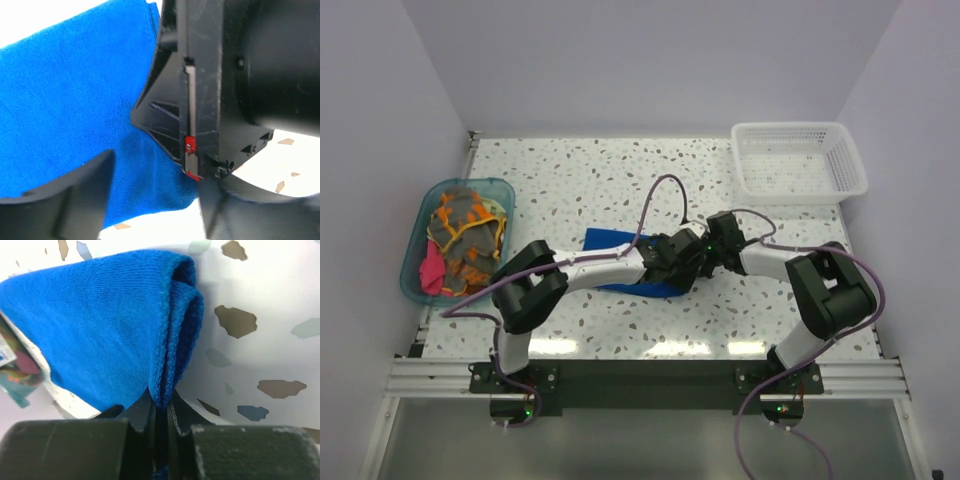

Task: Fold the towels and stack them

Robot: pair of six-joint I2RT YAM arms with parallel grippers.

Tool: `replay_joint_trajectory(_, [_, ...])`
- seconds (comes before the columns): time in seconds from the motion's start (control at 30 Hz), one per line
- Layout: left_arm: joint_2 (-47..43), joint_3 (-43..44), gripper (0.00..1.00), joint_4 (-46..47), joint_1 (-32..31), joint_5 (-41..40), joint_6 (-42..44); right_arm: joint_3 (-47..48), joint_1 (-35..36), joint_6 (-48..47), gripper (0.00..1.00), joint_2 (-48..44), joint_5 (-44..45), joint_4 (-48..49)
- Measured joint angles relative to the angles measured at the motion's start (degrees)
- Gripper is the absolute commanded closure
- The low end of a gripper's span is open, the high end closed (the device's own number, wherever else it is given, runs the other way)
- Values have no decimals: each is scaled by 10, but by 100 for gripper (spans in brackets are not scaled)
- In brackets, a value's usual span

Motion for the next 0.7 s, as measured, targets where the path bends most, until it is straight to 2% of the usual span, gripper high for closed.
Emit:
replay_joint_trajectory(0.13, [-17, -20, 1, 11, 5, 12, 1, 40, 0, -48, 100, 0, 13, -66])
replay_joint_trajectory(0.33, [-129, -89, 0, 14, 54, 41, -2, 135, -10, -148, 100, 17, 67, -185])
replay_joint_trajectory(0.57, [-279, -151, 0, -13, 201, 43, 36, 346, -59, -289, 100, 101, 124, -307])
replay_joint_trajectory(0.7, [-351, -188, 0, -41, 329, 29, 76, 483, -88, -360, 100, 150, 166, -377])
